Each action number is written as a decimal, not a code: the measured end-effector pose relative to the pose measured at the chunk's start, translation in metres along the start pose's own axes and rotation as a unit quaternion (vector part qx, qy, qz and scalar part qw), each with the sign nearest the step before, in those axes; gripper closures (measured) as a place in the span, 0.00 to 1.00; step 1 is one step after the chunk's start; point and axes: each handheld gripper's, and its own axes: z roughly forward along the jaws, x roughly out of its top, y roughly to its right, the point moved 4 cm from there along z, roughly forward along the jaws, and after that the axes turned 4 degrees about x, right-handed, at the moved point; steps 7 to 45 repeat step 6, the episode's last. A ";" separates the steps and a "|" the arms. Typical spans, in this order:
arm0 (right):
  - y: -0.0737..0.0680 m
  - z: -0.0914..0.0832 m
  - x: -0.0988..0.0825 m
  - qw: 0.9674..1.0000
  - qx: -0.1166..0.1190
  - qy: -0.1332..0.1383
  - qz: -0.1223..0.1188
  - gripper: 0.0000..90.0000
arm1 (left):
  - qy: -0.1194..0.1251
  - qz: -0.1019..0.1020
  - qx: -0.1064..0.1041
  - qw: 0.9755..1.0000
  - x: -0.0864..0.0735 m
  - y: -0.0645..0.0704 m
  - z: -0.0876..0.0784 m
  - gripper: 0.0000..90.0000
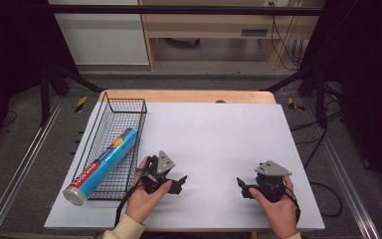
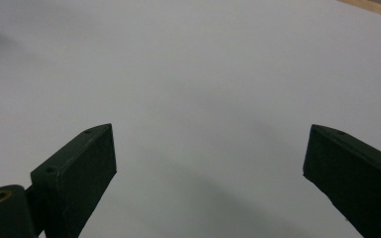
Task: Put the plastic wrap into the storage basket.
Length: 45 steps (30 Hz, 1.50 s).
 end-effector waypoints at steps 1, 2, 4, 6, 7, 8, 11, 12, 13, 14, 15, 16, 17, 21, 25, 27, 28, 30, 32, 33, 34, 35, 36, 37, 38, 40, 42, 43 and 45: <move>0.000 0.001 0.000 1.000 -0.001 0.000 -0.003 0.07 | 0.003 -0.005 0.001 1.000 0.000 -0.003 -0.004 0.08; 0.000 0.002 0.000 1.000 0.000 -0.004 -0.004 0.07 | 0.004 -0.010 0.001 1.000 -0.001 -0.005 -0.007 0.08; 0.000 0.002 0.000 1.000 -0.001 -0.006 -0.003 0.07 | 0.005 -0.018 -0.001 1.000 -0.004 -0.007 -0.010 0.08; -0.001 0.000 0.001 1.000 -0.001 -0.001 -0.001 0.07 | 0.003 -0.022 -0.002 1.000 -0.007 -0.008 -0.012 0.08; -0.001 0.000 0.001 1.000 -0.001 -0.001 -0.001 0.07 | 0.003 -0.022 -0.002 1.000 -0.007 -0.008 -0.012 0.08; -0.001 0.000 0.001 1.000 -0.001 -0.001 -0.001 0.07 | 0.003 -0.022 -0.002 1.000 -0.007 -0.008 -0.012 0.08; -0.001 0.000 0.001 1.000 -0.001 -0.001 -0.001 0.07 | 0.003 -0.022 -0.002 1.000 -0.007 -0.008 -0.012 0.08; -0.001 0.000 0.001 1.000 -0.001 -0.001 -0.001 0.07 | 0.003 -0.022 -0.002 1.000 -0.007 -0.008 -0.012 0.08; -0.001 0.000 0.001 1.000 -0.001 -0.001 -0.001 0.07 | 0.003 -0.022 -0.002 1.000 -0.007 -0.008 -0.012 0.08; -0.001 0.000 0.001 1.000 -0.001 -0.001 -0.001 0.07 | 0.003 -0.022 -0.002 1.000 -0.007 -0.008 -0.012 0.08; -0.001 0.000 0.001 1.000 -0.001 -0.001 -0.001 0.07 | 0.003 -0.022 -0.002 1.000 -0.007 -0.008 -0.012 0.08; -0.001 0.000 0.001 1.000 -0.001 -0.001 -0.001 0.07 | 0.003 -0.022 -0.002 1.000 -0.007 -0.008 -0.012 0.08; -0.001 0.000 0.001 1.000 -0.001 -0.001 -0.001 0.07 | 0.003 -0.022 -0.002 1.000 -0.007 -0.008 -0.012 0.08; -0.001 0.000 0.001 1.000 -0.001 -0.001 -0.001 0.07 | 0.003 -0.022 -0.002 1.000 -0.007 -0.008 -0.012 0.08; -0.001 0.000 0.001 1.000 -0.001 -0.001 -0.001 0.07 | 0.003 -0.022 -0.002 1.000 -0.007 -0.008 -0.012 0.08; -0.001 0.000 0.001 1.000 -0.001 -0.001 -0.001 0.07 | 0.003 -0.022 -0.002 1.000 -0.007 -0.008 -0.012 0.08; -0.001 0.000 0.001 1.000 -0.001 -0.001 -0.001 0.07 | 0.003 -0.022 -0.002 1.000 -0.007 -0.008 -0.012 0.08; -0.001 0.000 0.001 1.000 -0.001 -0.001 -0.001 0.07 | 0.003 -0.022 -0.002 1.000 -0.007 -0.008 -0.012 0.08; -0.001 0.000 0.001 1.000 -0.001 -0.001 -0.001 0.07 | 0.003 -0.022 -0.002 1.000 -0.007 -0.008 -0.012 0.08; -0.001 0.000 0.001 1.000 -0.001 -0.001 -0.001 0.07 | 0.003 -0.022 -0.002 1.000 -0.007 -0.008 -0.012 0.08; -0.001 0.000 0.001 1.000 -0.001 -0.001 -0.001 0.07 | 0.003 -0.022 -0.002 1.000 -0.007 -0.008 -0.012 0.08; -0.001 0.000 0.001 1.000 -0.001 -0.001 -0.001 0.07 | 0.003 -0.022 -0.002 1.000 -0.007 -0.008 -0.012 0.08; -0.001 0.000 0.001 1.000 -0.001 -0.001 -0.001 0.07 | 0.003 -0.022 -0.002 1.000 -0.007 -0.008 -0.012 0.08; -0.001 0.000 0.001 1.000 -0.001 -0.001 -0.001 0.07 | 0.003 -0.022 -0.002 1.000 -0.007 -0.008 -0.012 0.08; -0.001 0.000 0.001 1.000 -0.001 -0.001 -0.001 0.07 | 0.003 -0.022 -0.002 1.000 -0.007 -0.008 -0.012 0.08; -0.001 0.000 0.001 1.000 -0.001 -0.001 -0.001 0.07 | 0.003 -0.022 -0.002 1.000 -0.007 -0.008 -0.012 0.08; -0.001 0.000 0.001 1.000 -0.001 -0.001 -0.001 0.07 | 0.003 -0.022 -0.002 1.000 -0.007 -0.008 -0.012 0.08; -0.001 0.000 0.001 1.000 -0.001 -0.001 -0.001 0.07 | 0.003 -0.022 -0.002 1.000 -0.007 -0.008 -0.012 0.08; -0.001 0.000 0.001 1.000 -0.001 -0.001 -0.001 0.07 | 0.003 -0.022 -0.002 1.000 -0.007 -0.008 -0.012 0.08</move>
